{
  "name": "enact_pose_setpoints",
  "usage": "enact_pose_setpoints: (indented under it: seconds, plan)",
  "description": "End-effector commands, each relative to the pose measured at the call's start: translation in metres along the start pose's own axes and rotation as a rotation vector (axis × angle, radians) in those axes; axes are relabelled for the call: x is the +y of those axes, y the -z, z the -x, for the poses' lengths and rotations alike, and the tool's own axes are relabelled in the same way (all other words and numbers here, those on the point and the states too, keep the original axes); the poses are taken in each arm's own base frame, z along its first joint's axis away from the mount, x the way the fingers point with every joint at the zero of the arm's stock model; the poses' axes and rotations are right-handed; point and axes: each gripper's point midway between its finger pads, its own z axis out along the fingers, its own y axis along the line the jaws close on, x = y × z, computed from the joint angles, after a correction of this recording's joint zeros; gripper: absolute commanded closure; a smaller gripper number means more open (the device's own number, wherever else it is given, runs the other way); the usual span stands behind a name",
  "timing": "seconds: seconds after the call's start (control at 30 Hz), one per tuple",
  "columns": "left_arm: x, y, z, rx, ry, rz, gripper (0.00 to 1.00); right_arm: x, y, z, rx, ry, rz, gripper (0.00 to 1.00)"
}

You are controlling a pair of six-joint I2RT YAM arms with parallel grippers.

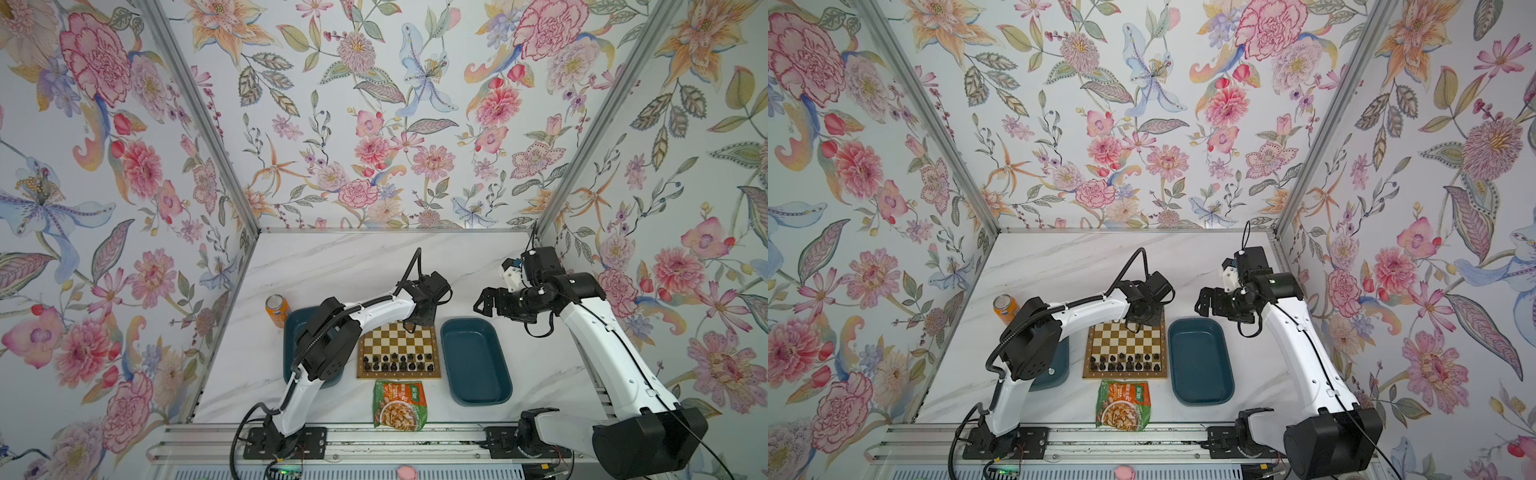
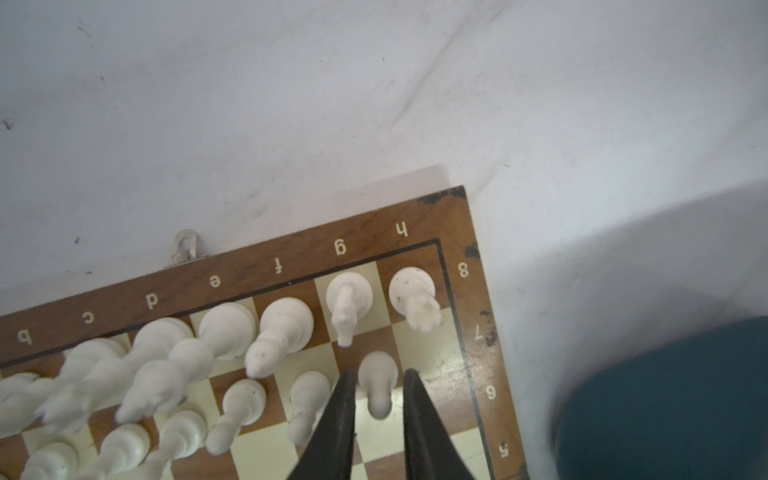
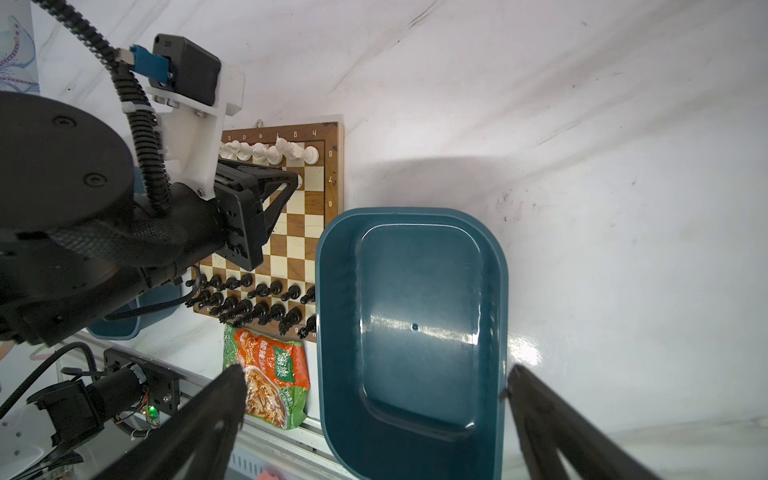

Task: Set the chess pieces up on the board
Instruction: 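Lower the pawn onto the far second row and open the left gripper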

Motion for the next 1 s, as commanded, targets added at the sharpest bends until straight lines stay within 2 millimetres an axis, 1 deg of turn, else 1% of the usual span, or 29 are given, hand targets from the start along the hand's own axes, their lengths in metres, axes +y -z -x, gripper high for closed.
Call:
enact_pose_setpoints:
  seconds: [0.0,0.1,0.17,0.23,0.3,0.37,0.43,0.5,0.57,0.63,0.7,0.77,0.8,0.83,0.9,0.97]
  plan:
    - [0.003,-0.003,0.002,0.014,-0.004,0.012,0.73,-0.004,-0.005,-0.007,0.03,-0.002,-0.002,0.01]
    - [0.001,0.003,0.008,-0.001,0.005,-0.001,0.72,-0.004,-0.005,-0.007,0.031,-0.002,0.0,0.01]
    - [-0.005,0.013,0.015,-0.016,0.011,-0.018,0.71,-0.004,-0.005,-0.007,0.032,-0.003,0.001,0.01]
    - [-0.01,0.027,0.027,-0.042,0.016,-0.034,0.7,-0.003,-0.005,-0.007,0.031,-0.002,0.003,0.01]
    - [-0.013,0.046,0.04,-0.079,0.023,-0.039,0.7,-0.003,-0.004,-0.006,0.029,-0.001,0.003,0.01]
    - [-0.011,0.066,0.054,-0.123,0.035,-0.036,0.69,-0.002,-0.004,-0.004,0.024,-0.003,0.006,0.01]
    - [-0.002,0.086,0.066,-0.163,0.047,-0.016,0.69,-0.001,-0.004,0.0,0.012,0.006,-0.019,0.01]
    - [0.013,0.103,0.071,-0.187,0.063,0.013,0.71,0.007,-0.006,0.005,-0.004,0.033,-0.028,0.01]
    - [0.038,0.12,0.07,-0.206,0.091,0.06,0.71,0.023,-0.011,0.012,-0.011,0.052,0.0,0.01]
    - [0.064,0.132,0.061,-0.221,0.127,0.096,0.71,0.037,-0.017,0.019,-0.009,0.072,0.021,0.01]
    - [0.091,0.14,0.043,-0.225,0.189,0.125,0.71,0.049,-0.022,0.026,-0.008,0.106,0.023,0.01]
    - [0.122,0.143,0.015,-0.217,0.272,0.152,0.71,0.058,-0.029,0.034,-0.006,0.134,0.027,0.01]
    - [0.134,0.145,0.002,-0.218,0.31,0.165,0.71,0.063,-0.031,0.038,-0.008,0.141,0.035,0.01]
    - [0.146,0.152,-0.012,-0.231,0.355,0.169,0.71,0.068,-0.033,0.043,-0.011,0.147,0.046,0.01]
    - [0.164,0.152,-0.044,-0.229,0.418,0.179,0.7,0.079,-0.038,0.052,-0.013,0.161,0.066,0.01]
    - [0.179,0.146,-0.079,-0.2,0.476,0.174,0.69,0.091,-0.044,0.062,-0.009,0.184,0.079,0.01]
